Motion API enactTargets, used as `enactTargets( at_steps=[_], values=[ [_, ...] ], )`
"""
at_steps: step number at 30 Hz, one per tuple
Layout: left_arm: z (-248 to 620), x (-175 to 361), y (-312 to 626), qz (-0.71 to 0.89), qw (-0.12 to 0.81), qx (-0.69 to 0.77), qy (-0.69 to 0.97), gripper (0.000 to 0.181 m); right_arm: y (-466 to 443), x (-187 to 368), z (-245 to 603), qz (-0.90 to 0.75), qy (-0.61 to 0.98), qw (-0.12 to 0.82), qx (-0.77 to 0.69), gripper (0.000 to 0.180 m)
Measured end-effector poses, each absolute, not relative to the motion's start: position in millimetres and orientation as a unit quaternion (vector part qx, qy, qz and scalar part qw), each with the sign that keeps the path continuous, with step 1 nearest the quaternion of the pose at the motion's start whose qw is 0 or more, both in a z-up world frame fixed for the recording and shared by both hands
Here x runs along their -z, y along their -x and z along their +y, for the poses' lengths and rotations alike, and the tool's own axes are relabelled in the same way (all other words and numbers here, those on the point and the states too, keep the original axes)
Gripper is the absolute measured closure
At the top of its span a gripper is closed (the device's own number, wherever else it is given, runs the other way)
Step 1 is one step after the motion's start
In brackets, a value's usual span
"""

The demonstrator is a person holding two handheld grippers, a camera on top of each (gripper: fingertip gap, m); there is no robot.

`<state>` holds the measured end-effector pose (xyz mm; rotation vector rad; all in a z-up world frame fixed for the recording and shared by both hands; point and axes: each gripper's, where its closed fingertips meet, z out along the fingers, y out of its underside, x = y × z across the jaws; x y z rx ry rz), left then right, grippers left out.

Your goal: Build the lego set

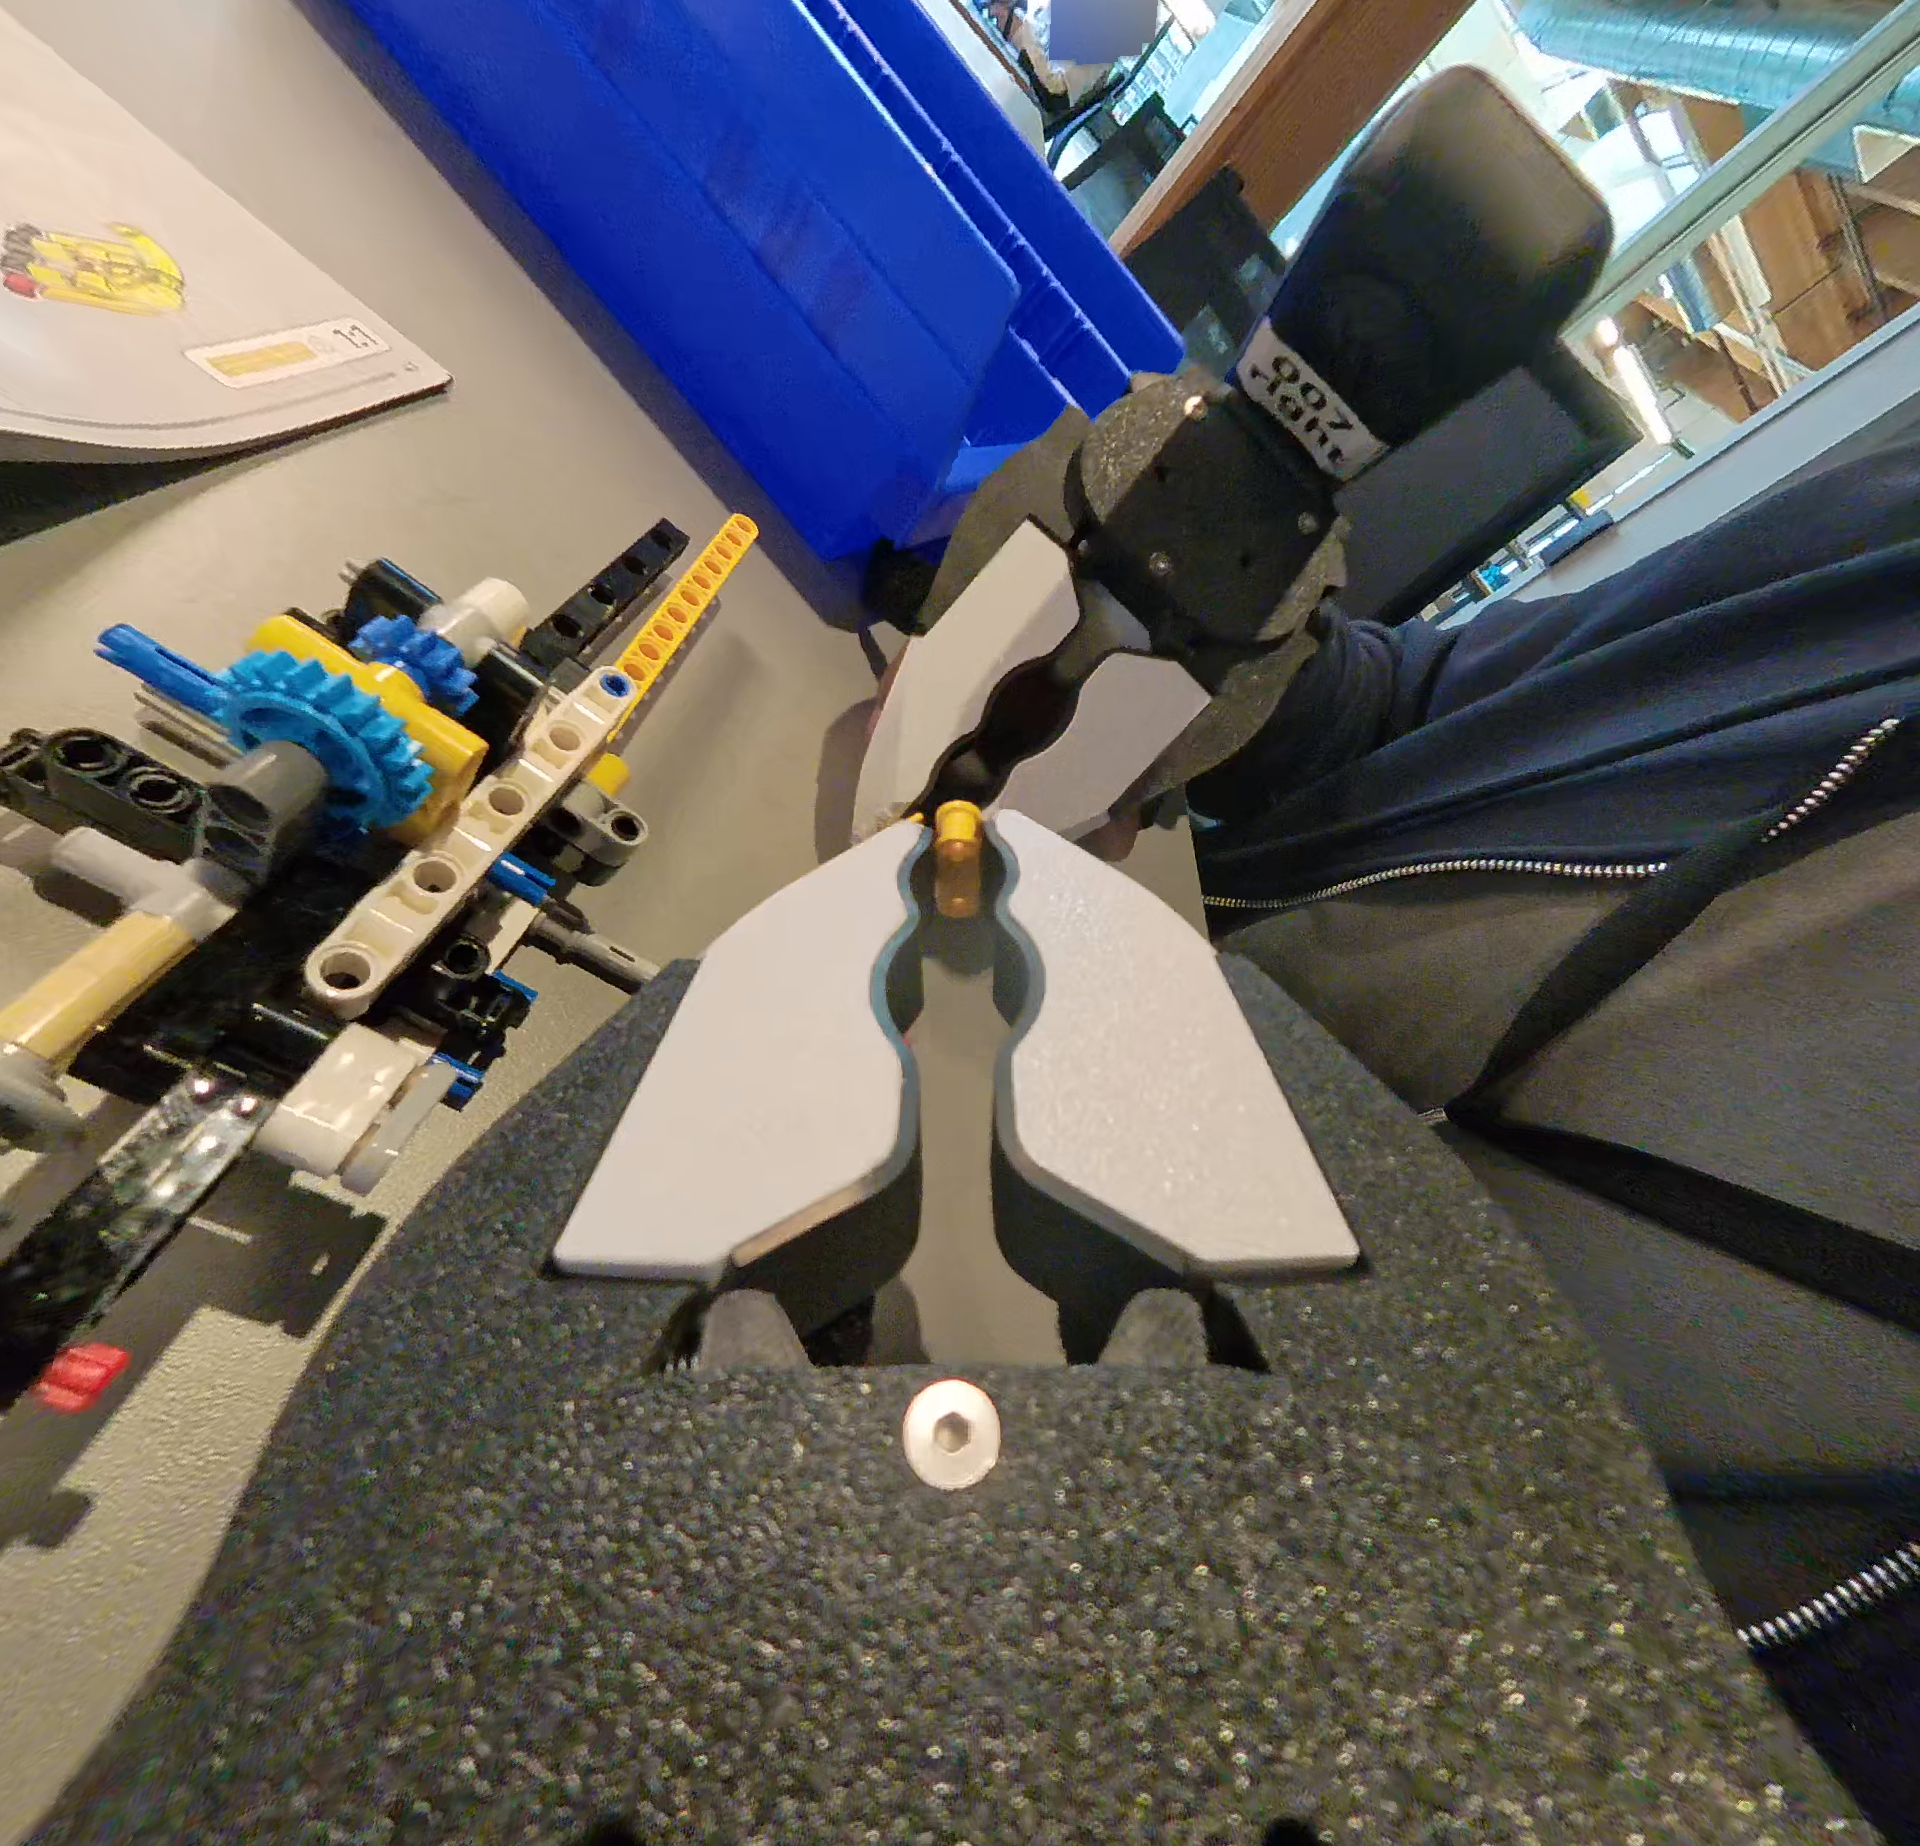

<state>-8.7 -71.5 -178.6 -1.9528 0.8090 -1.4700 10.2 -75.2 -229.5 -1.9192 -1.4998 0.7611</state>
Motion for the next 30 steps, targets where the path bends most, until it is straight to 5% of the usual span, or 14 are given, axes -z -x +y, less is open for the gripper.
enactTargets(
  at_steps=[1, 11, 30],
  values=[
    [-71, 176, 9, 0.298, 0.282, 0.554, 0.724, 0.173, -9, 225, -74, -0.551, 0.72, 0.296, -0.3, 0.172],
    [-61, 141, 23, 0.226, 0.313, 0.658, 0.647, 0.173, 6, 147, -65, -0.408, 0.66, 0.322, -0.542, 0.173],
    [-64, 146, 16, 0.245, 0.312, 0.641, 0.657, 0.173, 9, 156, -68, -0.438, 0.669, 0.284, -0.529, 0.173]
  ],
)
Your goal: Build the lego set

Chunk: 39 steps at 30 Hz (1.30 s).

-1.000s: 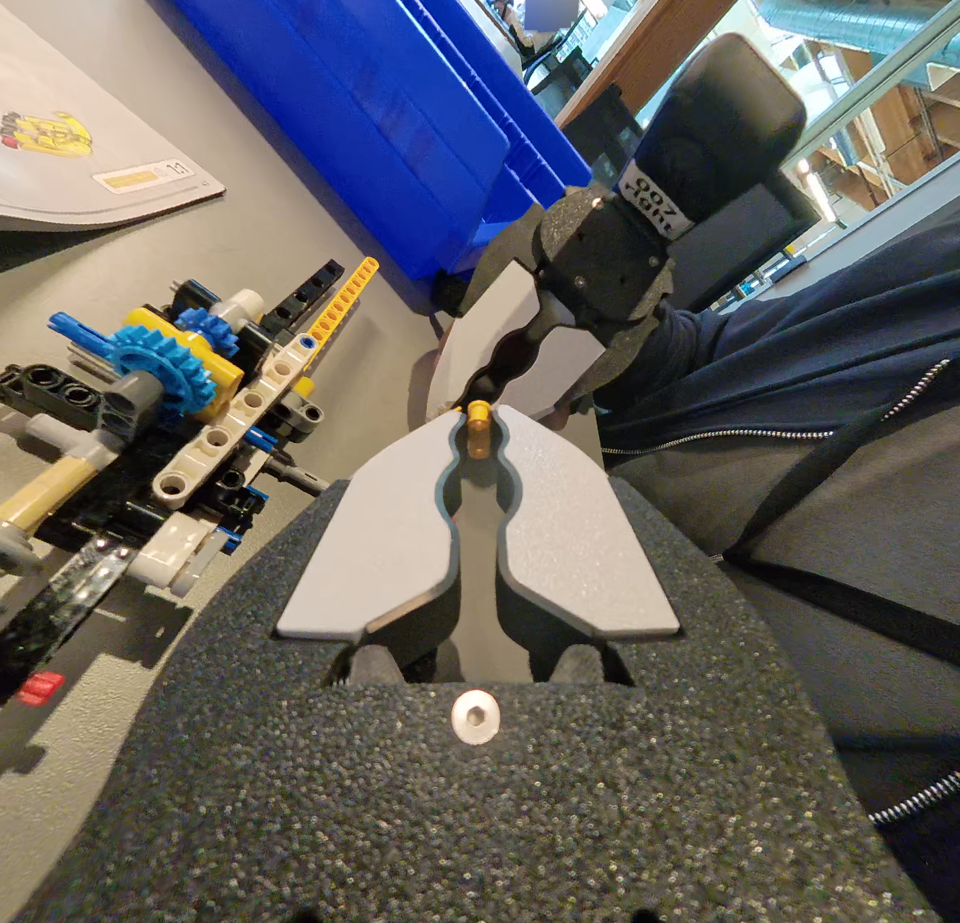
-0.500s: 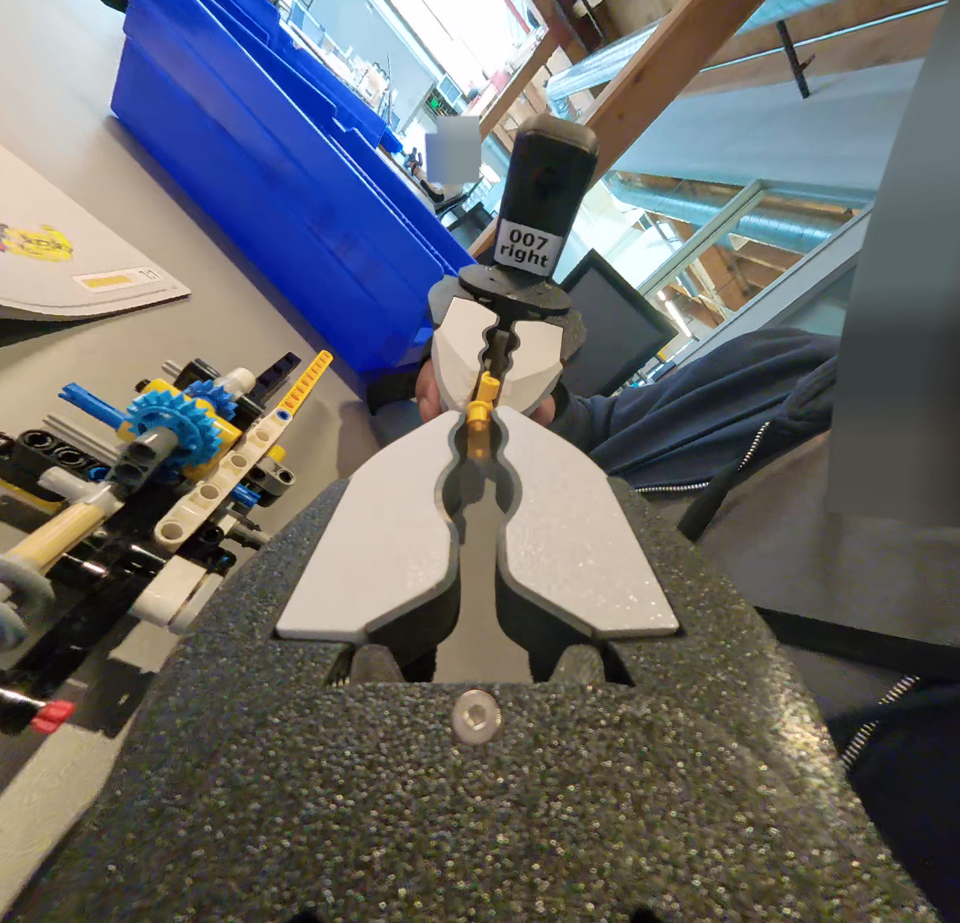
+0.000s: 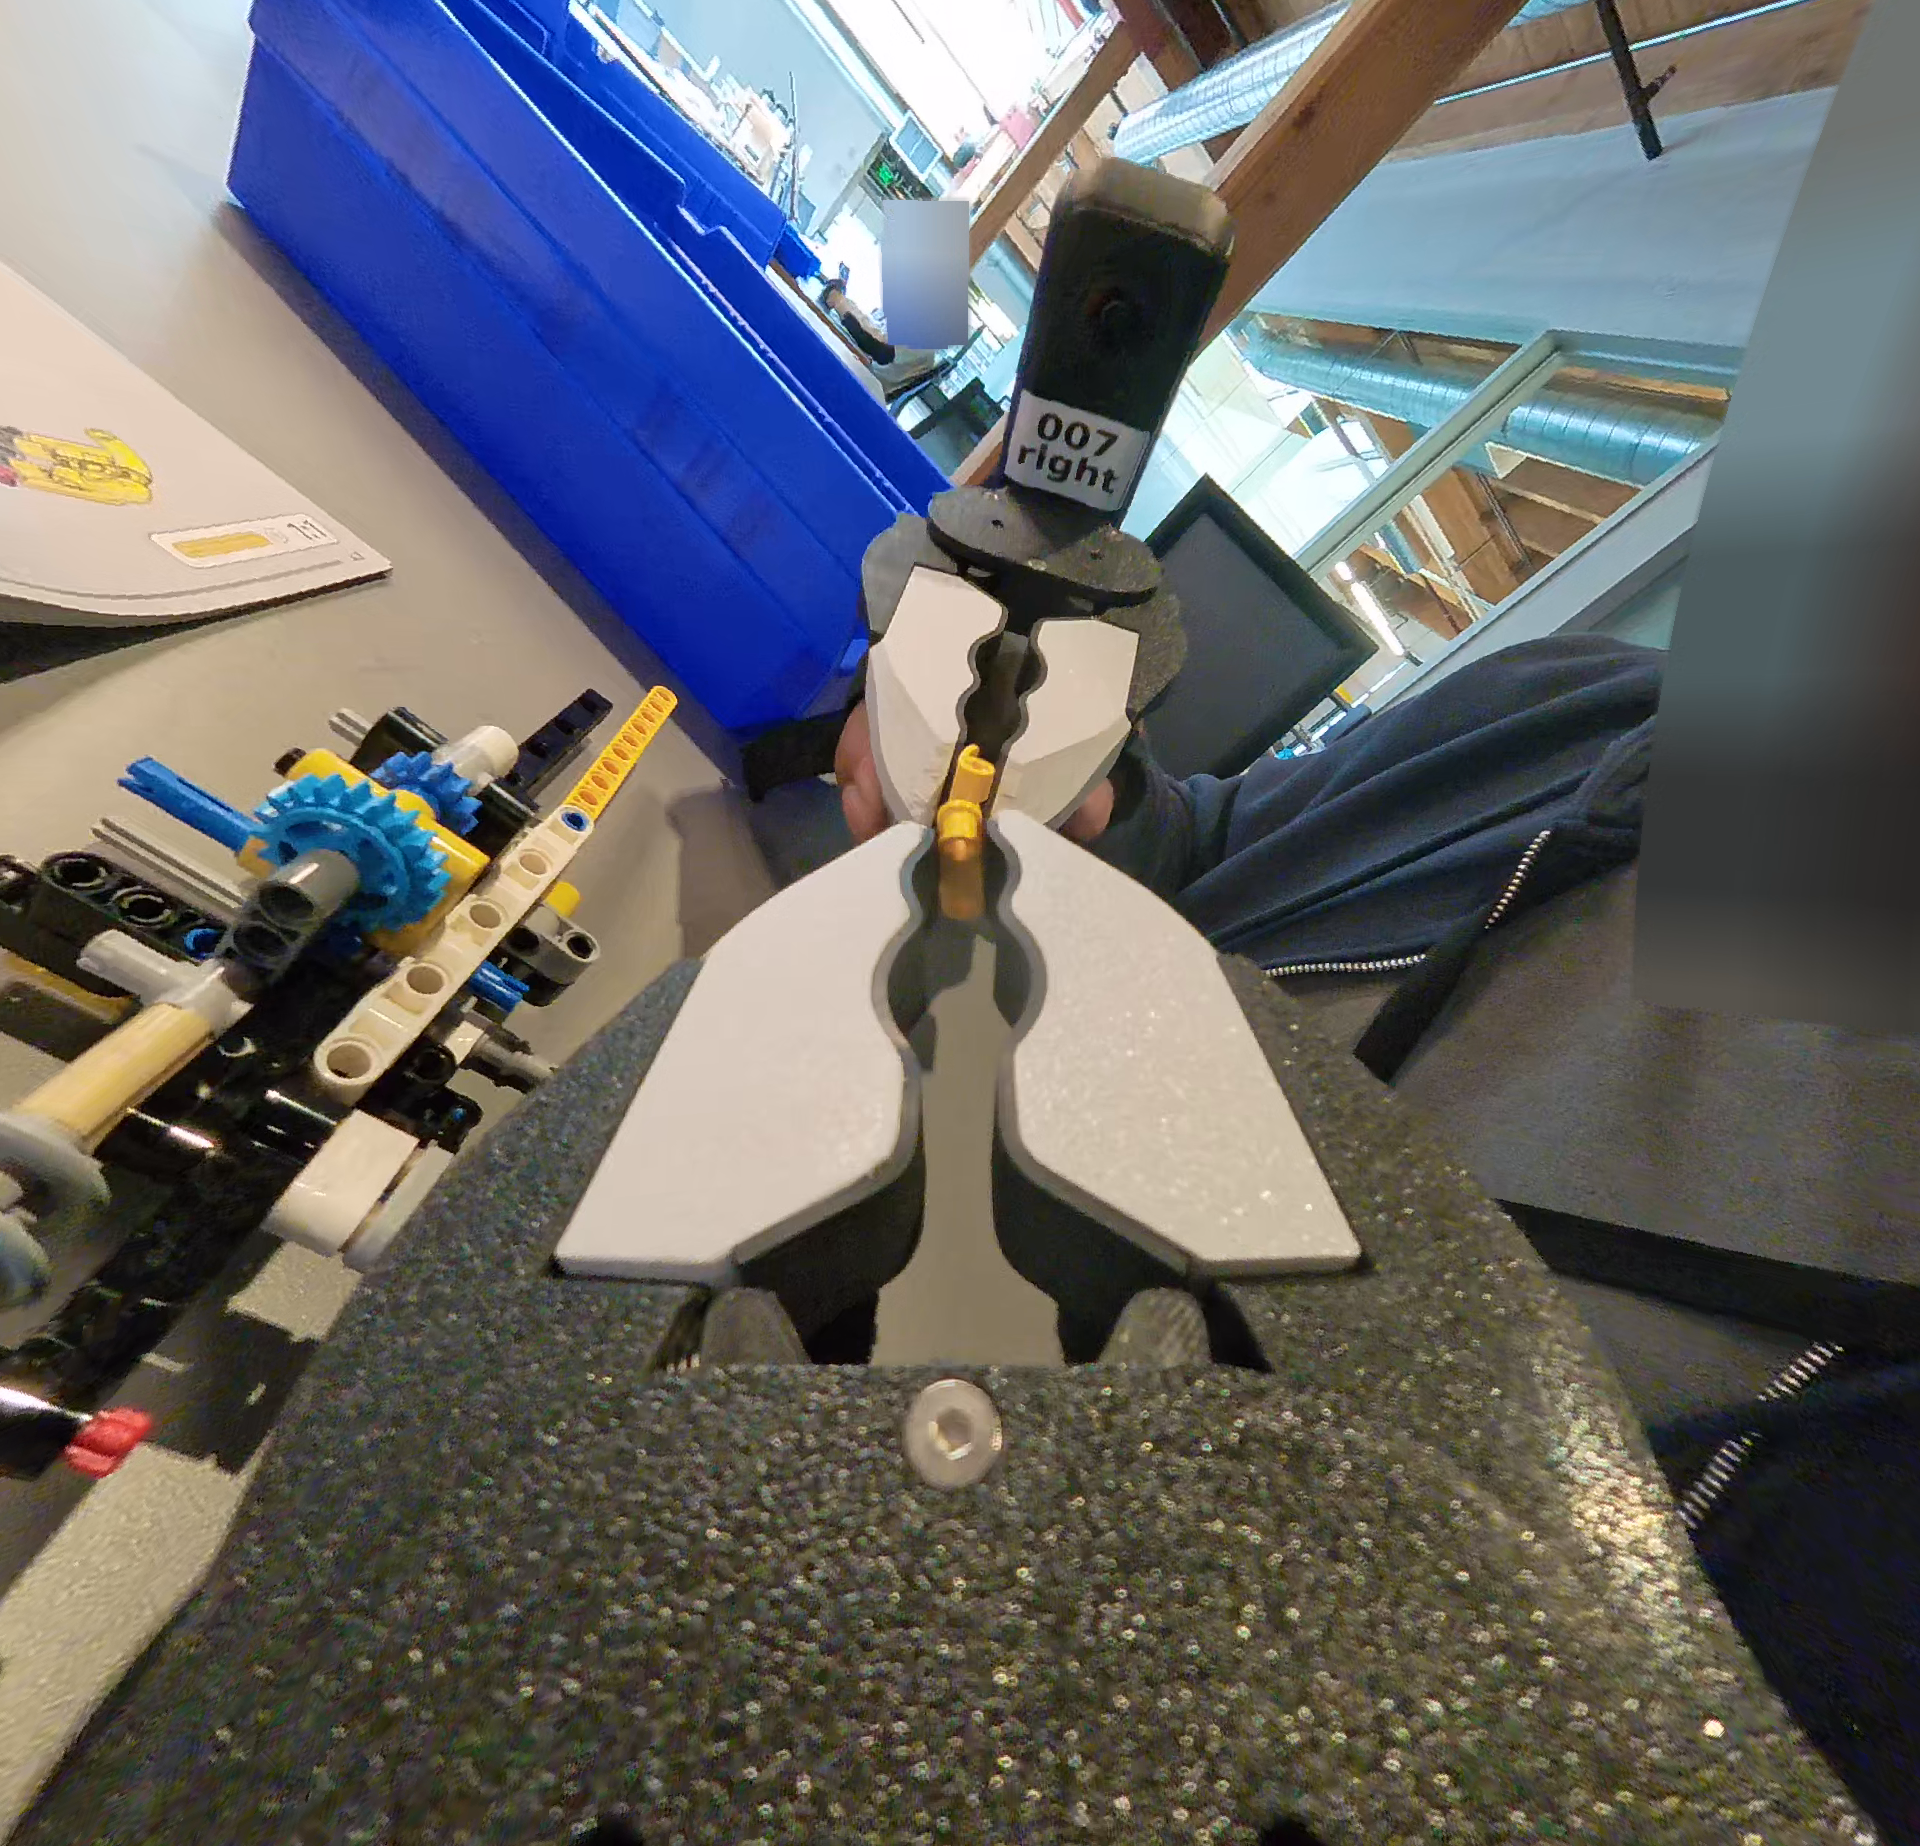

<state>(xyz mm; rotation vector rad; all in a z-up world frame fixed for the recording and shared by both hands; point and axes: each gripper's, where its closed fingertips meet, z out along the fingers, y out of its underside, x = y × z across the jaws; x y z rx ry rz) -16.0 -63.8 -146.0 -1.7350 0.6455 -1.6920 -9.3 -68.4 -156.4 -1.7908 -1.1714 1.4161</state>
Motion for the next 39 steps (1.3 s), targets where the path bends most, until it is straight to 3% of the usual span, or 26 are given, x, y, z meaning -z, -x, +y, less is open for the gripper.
enactTargets(
  at_steps=[39],
  values=[
    [-55.3, 149.8, 16.0, 0.228, 0.321, 0.623, 0.676, 0.173, 12.5, 161.4, -64.2, -0.42, 0.692, 0.232, -0.54, 0.173]
  ],
)
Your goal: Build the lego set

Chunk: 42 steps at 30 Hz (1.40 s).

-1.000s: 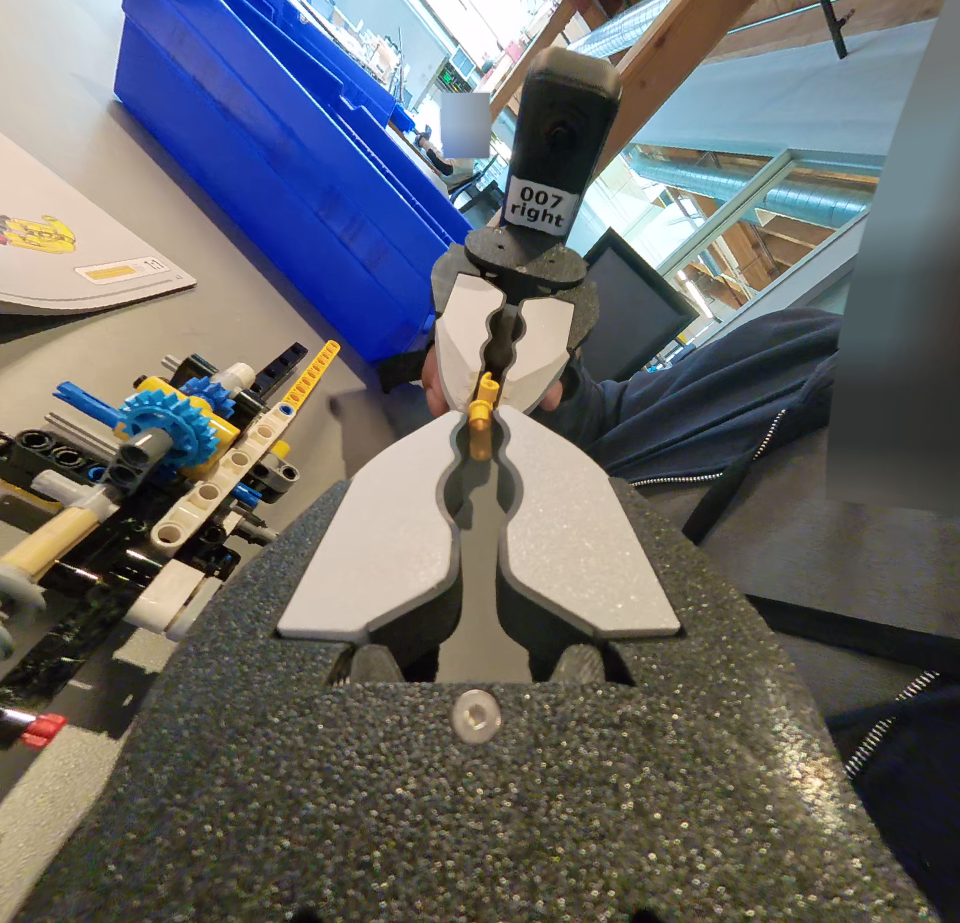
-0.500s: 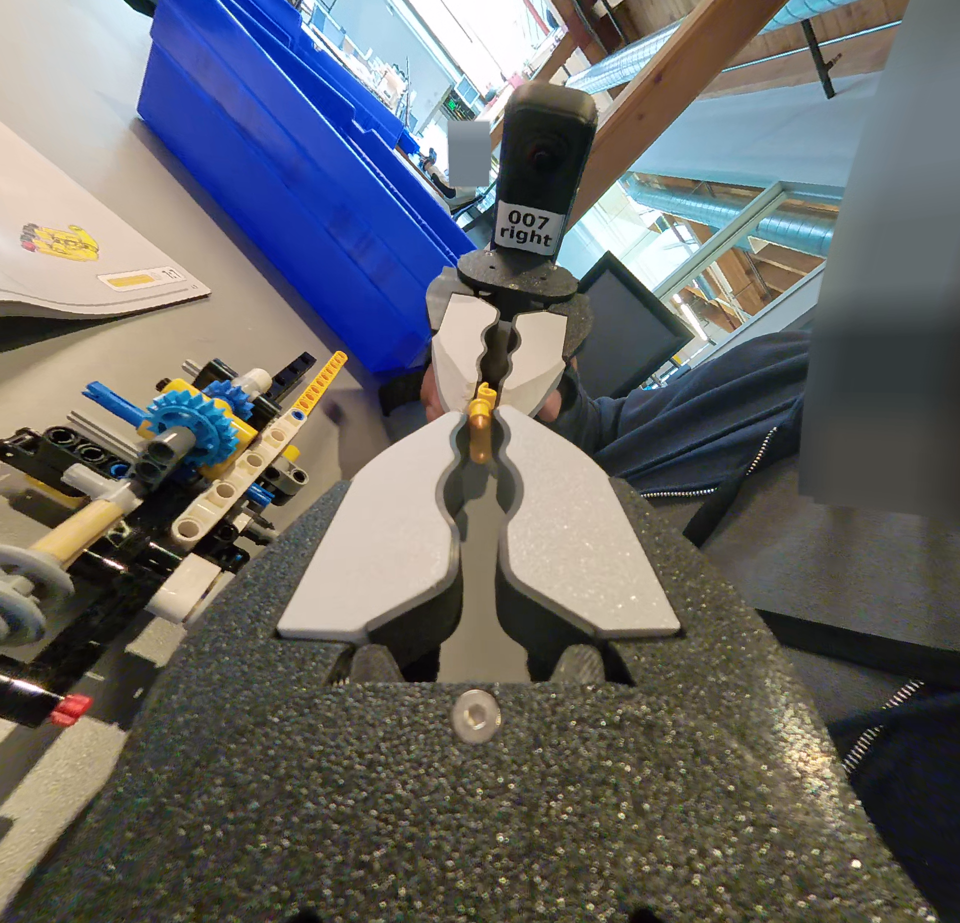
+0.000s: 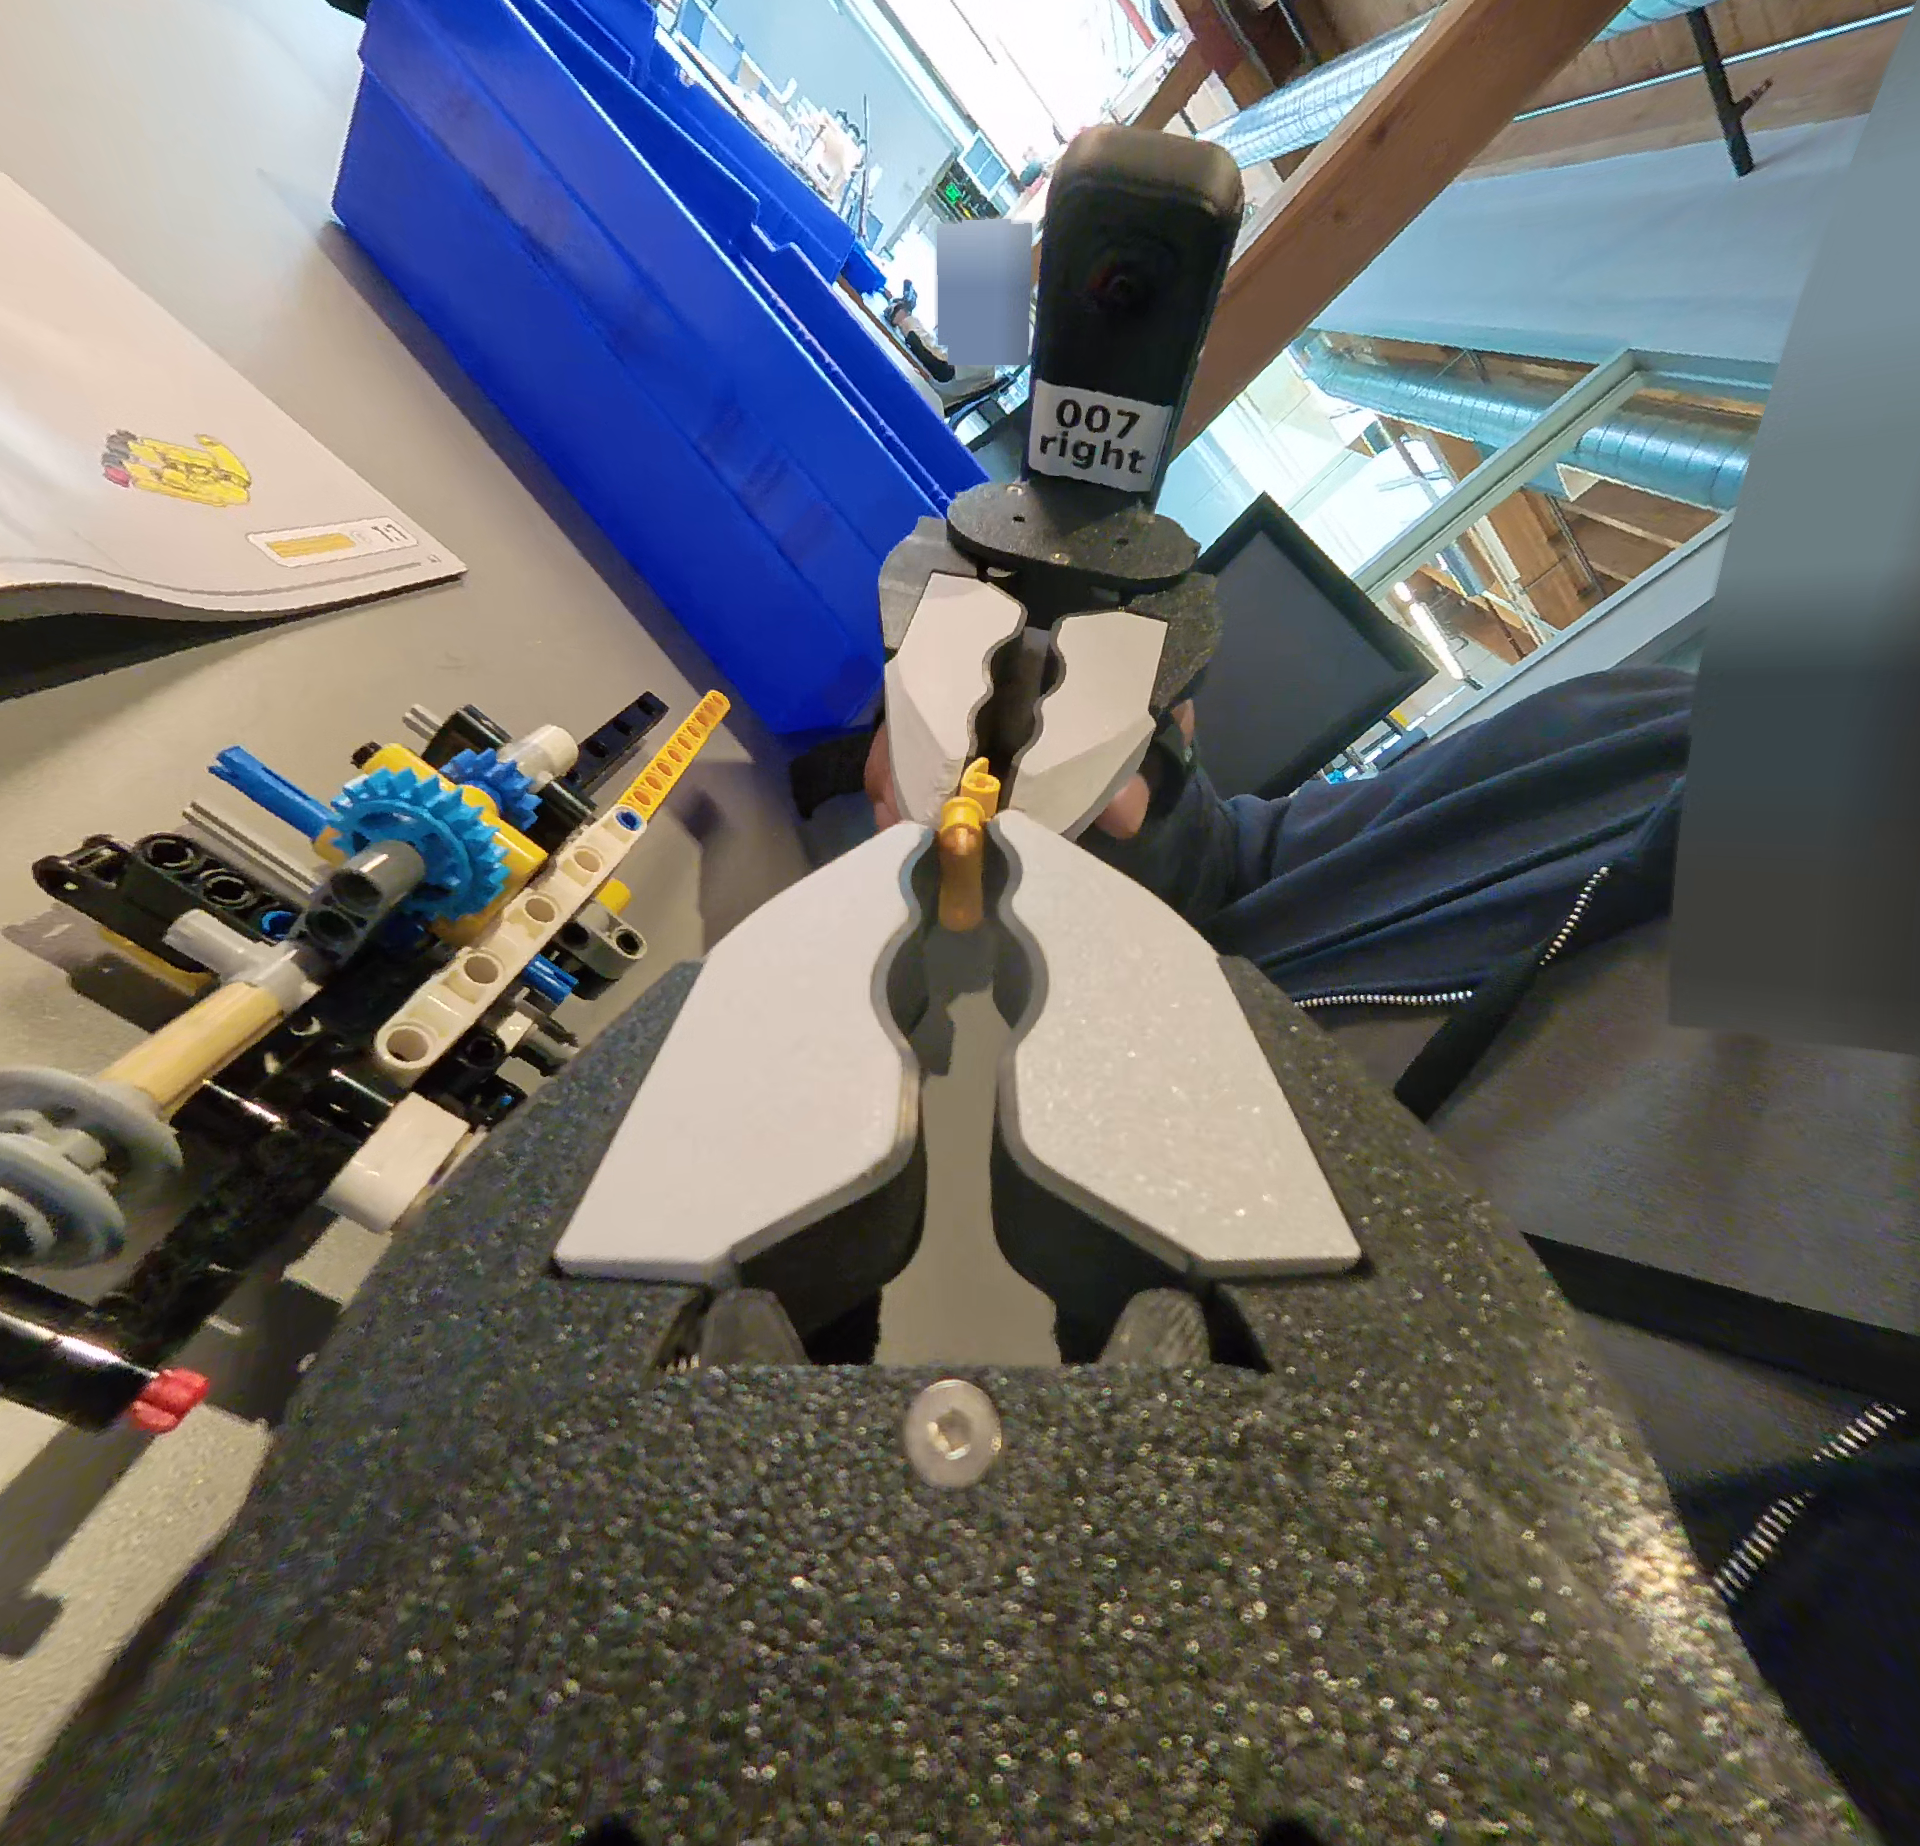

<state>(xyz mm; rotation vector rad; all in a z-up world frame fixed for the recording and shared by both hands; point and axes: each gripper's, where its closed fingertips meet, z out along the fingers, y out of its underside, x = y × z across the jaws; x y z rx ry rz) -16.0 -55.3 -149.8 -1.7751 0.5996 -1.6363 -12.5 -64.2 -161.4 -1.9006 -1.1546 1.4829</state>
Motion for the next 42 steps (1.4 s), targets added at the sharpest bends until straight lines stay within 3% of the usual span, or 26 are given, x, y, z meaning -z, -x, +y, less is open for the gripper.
enactTargets(
  at_steps=[19, 31, 42],
  values=[
    [-53, 141, 20, 0.207, 0.332, 0.647, 0.655, 0.173, 19, 155, -64, -0.402, 0.684, 0.236, -0.561, 0.173],
    [-38, 142, 22, 0.171, 0.389, 0.607, 0.672, 0.173, 21, 154, -49, -0.355, 0.698, 0.272, -0.56, 0.173],
    [-43, 130, 22, 0.148, 0.363, 0.67, 0.63, 0.173, 25, 145, -55, -0.352, 0.675, 0.268, -0.591, 0.173]
  ],
)
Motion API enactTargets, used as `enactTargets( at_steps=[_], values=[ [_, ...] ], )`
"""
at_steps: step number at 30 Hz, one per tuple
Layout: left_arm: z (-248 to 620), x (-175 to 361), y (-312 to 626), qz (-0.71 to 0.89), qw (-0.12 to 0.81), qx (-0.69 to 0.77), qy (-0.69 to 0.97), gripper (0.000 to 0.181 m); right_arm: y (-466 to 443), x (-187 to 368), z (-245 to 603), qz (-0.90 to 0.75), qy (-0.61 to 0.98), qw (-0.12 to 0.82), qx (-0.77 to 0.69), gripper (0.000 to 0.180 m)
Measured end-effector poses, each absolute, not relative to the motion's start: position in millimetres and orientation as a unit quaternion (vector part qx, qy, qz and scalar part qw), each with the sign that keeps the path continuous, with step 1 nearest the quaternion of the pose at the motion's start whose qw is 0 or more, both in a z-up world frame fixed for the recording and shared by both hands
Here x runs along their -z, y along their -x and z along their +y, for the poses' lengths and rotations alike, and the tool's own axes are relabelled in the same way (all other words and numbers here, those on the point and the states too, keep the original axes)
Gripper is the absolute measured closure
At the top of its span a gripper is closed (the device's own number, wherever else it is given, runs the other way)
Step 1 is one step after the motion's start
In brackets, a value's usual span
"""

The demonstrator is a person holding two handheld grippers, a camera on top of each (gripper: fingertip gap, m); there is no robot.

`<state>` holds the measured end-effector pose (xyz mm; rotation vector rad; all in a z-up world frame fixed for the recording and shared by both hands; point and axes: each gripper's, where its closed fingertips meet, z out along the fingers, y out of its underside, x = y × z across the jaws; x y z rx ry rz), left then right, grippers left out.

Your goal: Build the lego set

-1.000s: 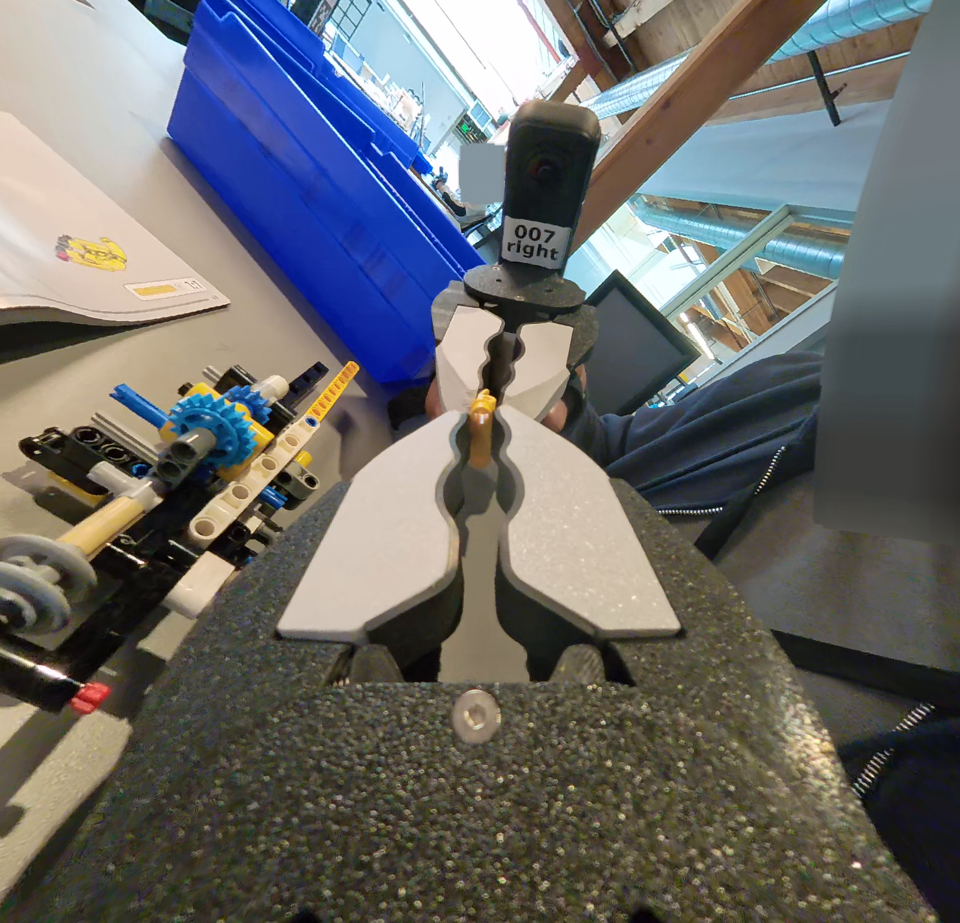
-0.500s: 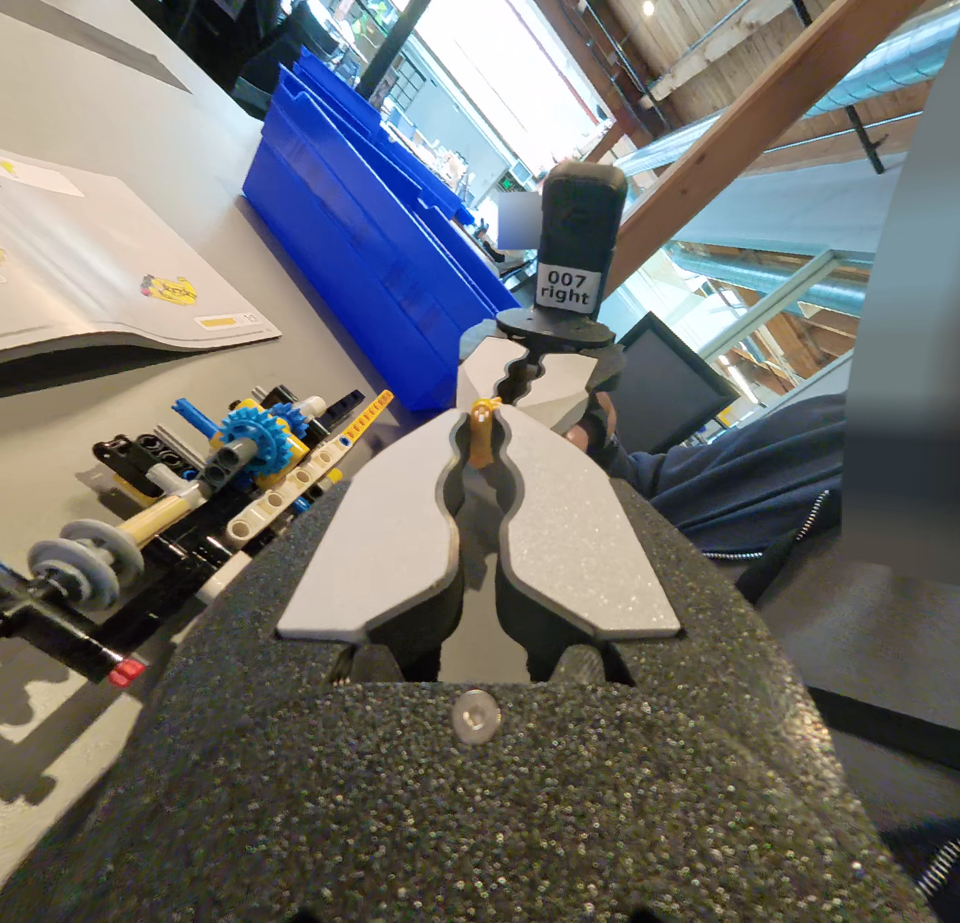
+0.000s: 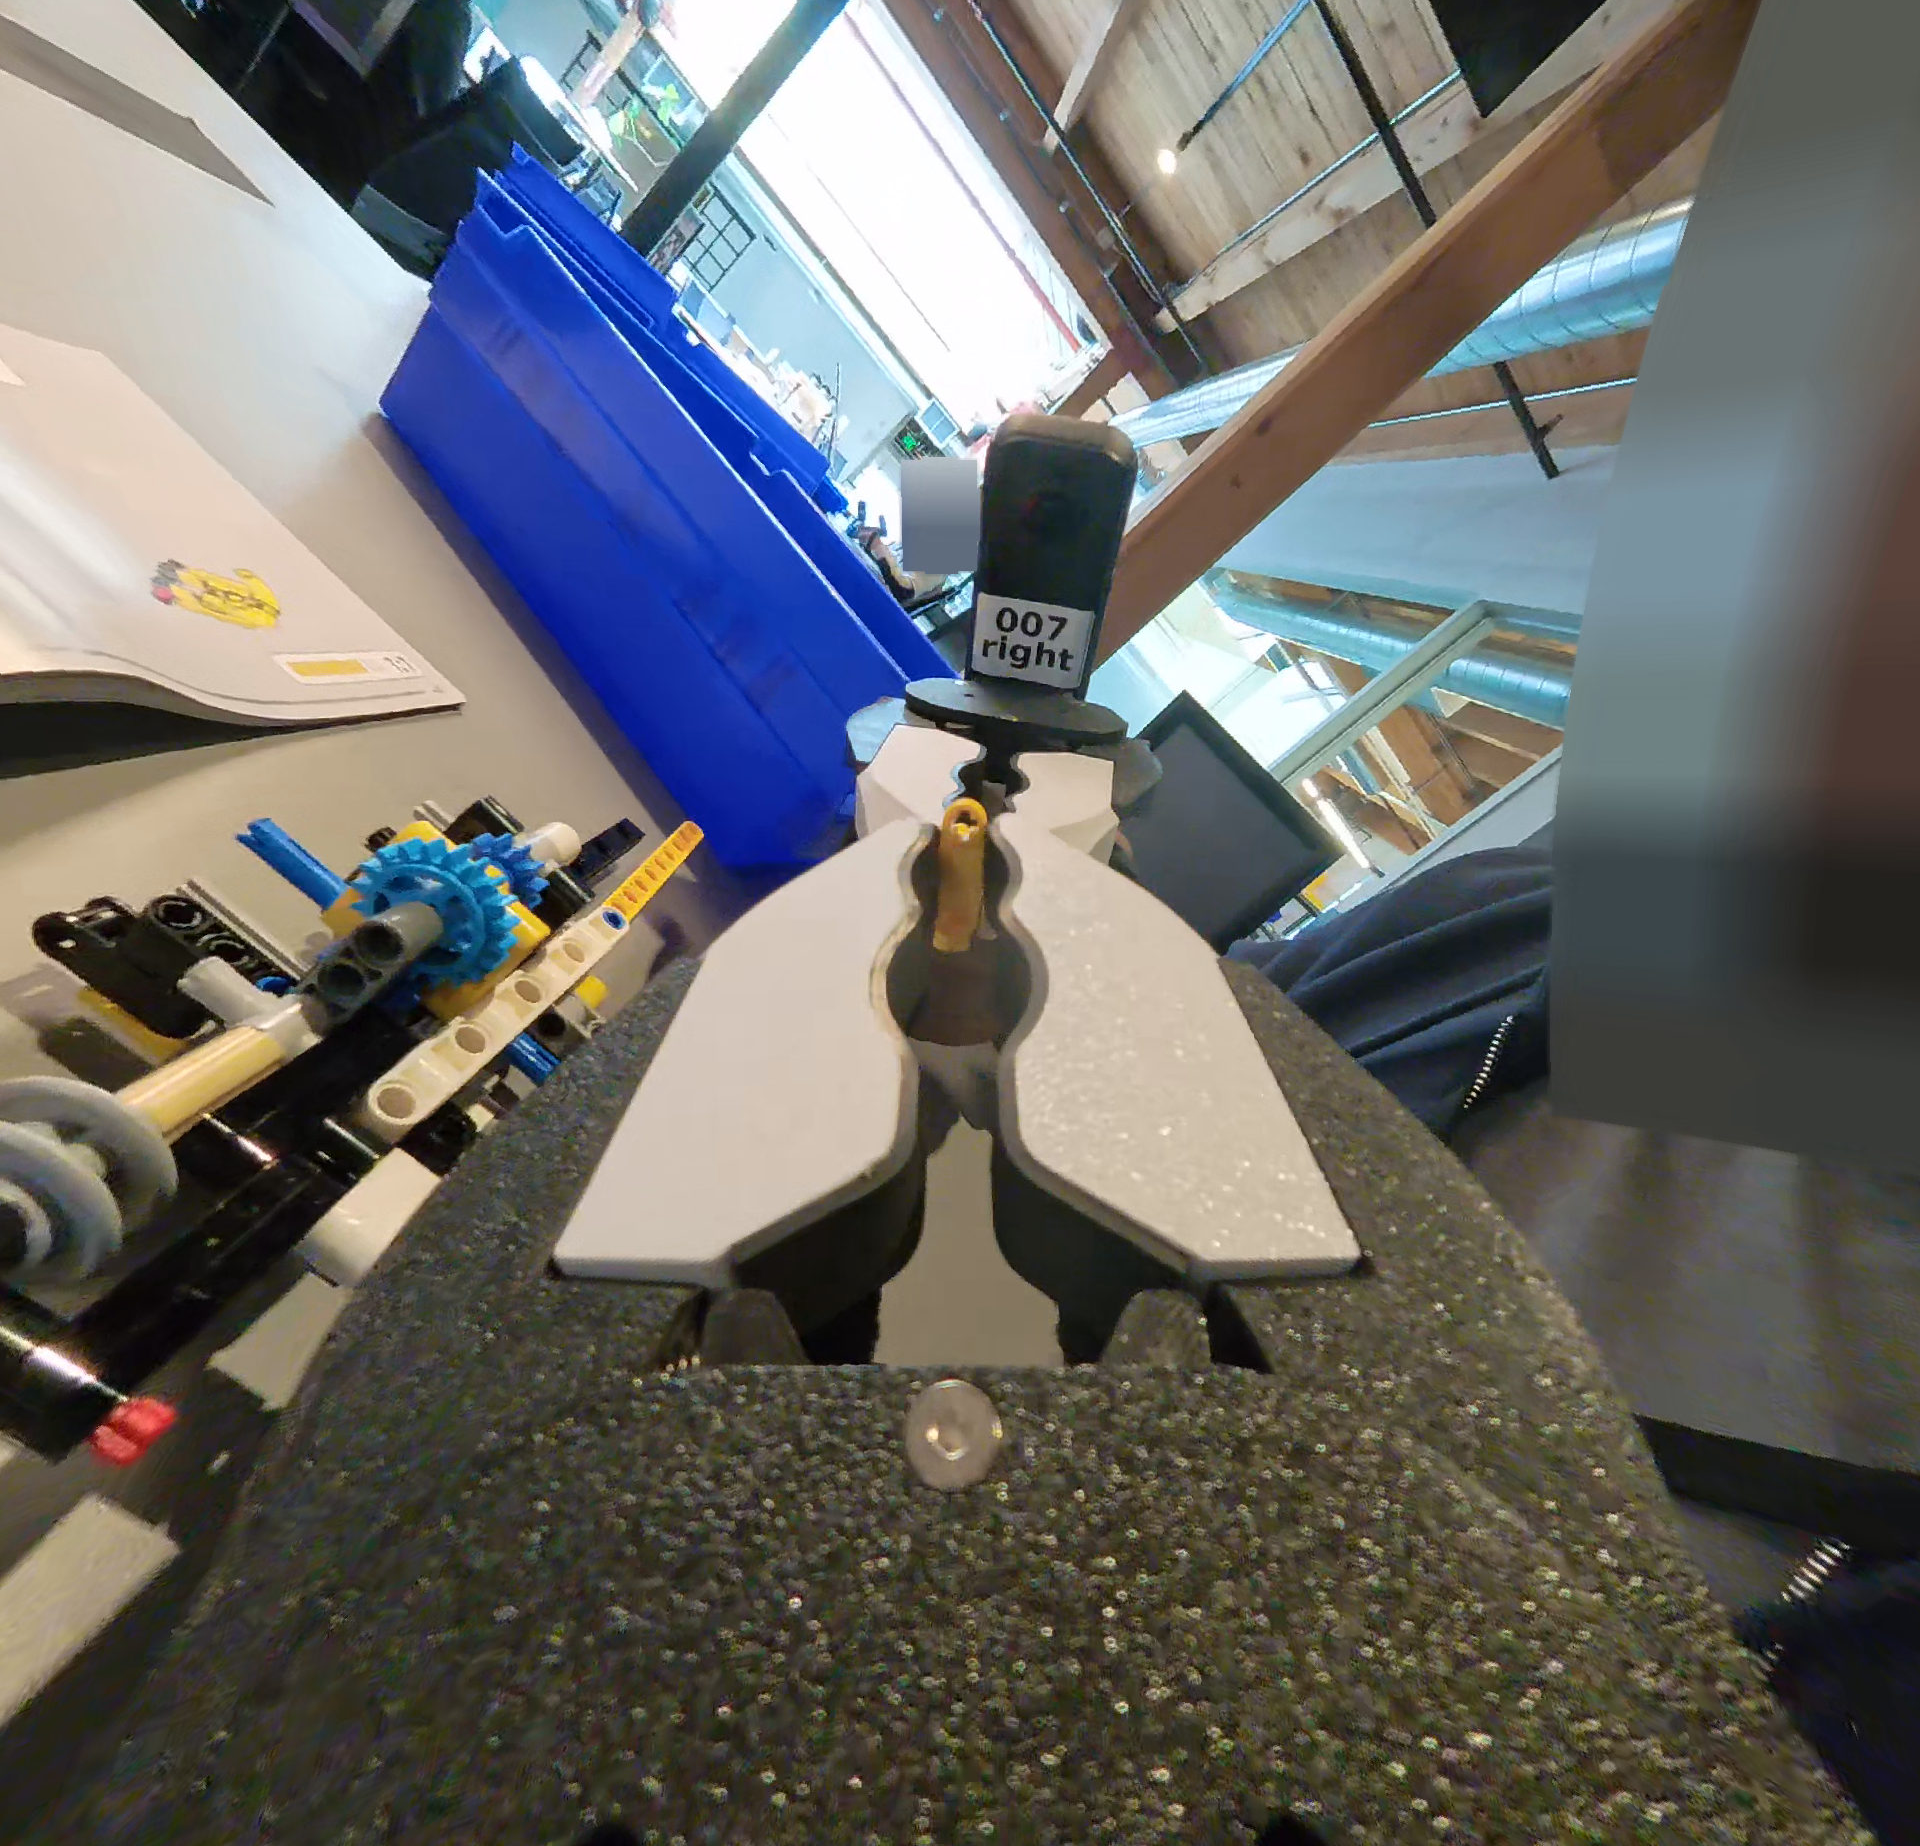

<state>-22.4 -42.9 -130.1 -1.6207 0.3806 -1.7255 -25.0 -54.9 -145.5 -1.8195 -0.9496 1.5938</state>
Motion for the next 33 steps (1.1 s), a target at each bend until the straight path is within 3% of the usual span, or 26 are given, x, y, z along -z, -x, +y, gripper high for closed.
enactTargets(
  at_steps=[14, 22, 27, 33],
  values=[
    [-43, 143, 19, 0.16, 0.372, 0.617, 0.675, 0.171, 23, 158, -55, -0.352, 0.697, 0.27, -0.563, 0.173],
    [-62, 154, 11, 0.168, 0.351, 0.588, 0.709, 0.143, 18, 162, -70, -0.359, 0.701, 0.249, -0.564, 0.173],
    [-77, 171, 22, 0.165, 0.356, 0.526, 0.755, 0.138, 10, 193, -94, -0.388, 0.736, 0.175, -0.527, 0.173],
    [-94, 173, 29, 0.165, 0.375, 0.504, 0.76, 0.138, -1, 213, -90, -0.388, 0.77, 0.174, -0.476, 0.173]
  ],
)
